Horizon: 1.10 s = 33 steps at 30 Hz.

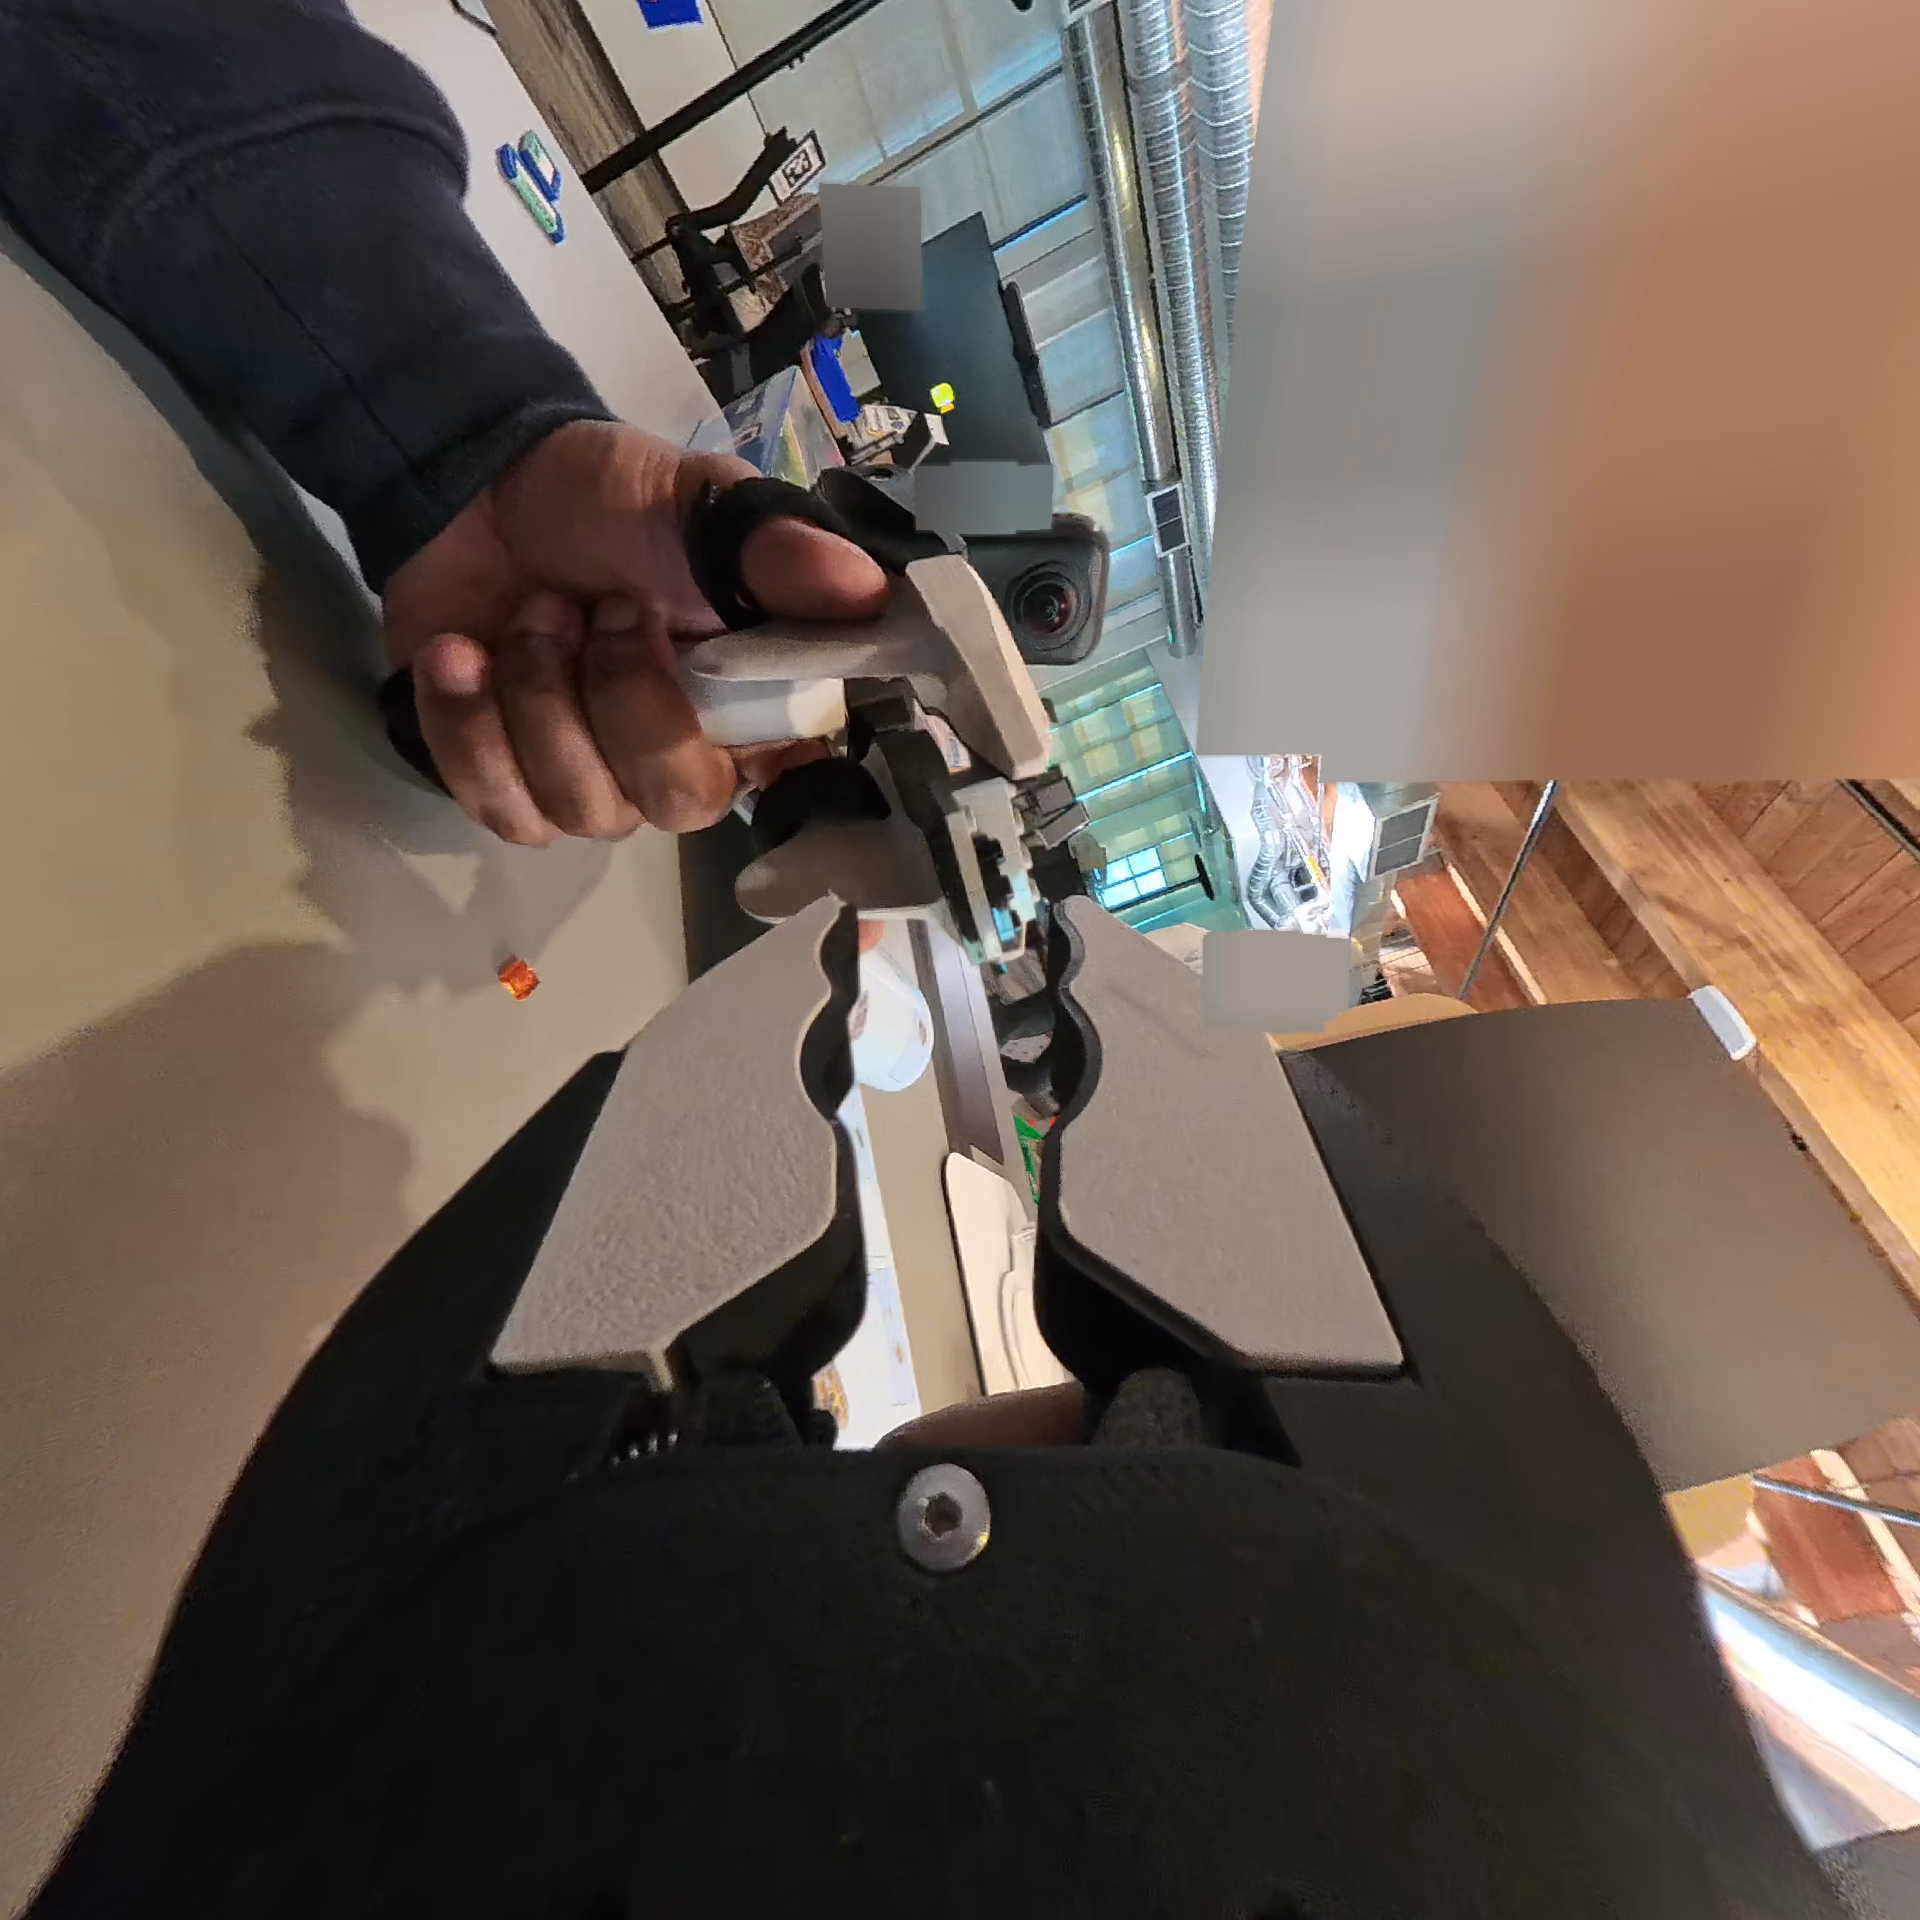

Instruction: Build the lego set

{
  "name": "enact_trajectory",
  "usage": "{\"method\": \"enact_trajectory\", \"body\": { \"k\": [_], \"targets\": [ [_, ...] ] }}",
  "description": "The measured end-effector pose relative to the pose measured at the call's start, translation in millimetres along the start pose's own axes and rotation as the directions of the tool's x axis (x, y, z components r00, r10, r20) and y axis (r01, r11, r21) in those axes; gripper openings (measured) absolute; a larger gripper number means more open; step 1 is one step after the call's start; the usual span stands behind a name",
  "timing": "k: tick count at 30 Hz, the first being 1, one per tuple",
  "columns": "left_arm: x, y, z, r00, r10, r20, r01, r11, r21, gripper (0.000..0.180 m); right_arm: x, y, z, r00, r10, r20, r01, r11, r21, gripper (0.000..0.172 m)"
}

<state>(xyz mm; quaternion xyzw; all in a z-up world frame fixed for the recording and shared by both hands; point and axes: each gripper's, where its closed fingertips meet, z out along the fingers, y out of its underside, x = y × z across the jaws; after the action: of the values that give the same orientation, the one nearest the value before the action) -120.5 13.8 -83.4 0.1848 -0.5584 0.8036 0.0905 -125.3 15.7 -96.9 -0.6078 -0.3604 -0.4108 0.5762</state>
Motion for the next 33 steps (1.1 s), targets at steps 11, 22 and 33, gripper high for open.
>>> {"method": "enact_trajectory", "body": {
  "k": [11,22,33],
  "targets": [
    [4,11,7,1.0,0.022,-0.011,-0.023,0.998,-0.064,0.035,0,3,2,0.998,-0.046,-0.042,0.045,0.999,-0.02,0.013],
    [3,9,6,1.0,0.016,-0.008,-0.016,0.998,-0.053,0.035,2,2,2,0.992,-0.098,-0.085,0.096,0.995,-0.025,0.013],
    [-1,9,4,1.0,-0.012,0.01,0.013,0.998,-0.054,0.035,-3,-3,2,0.999,-0.049,-0.023,0.049,0.999,0.006,0.011]
  ]
}}
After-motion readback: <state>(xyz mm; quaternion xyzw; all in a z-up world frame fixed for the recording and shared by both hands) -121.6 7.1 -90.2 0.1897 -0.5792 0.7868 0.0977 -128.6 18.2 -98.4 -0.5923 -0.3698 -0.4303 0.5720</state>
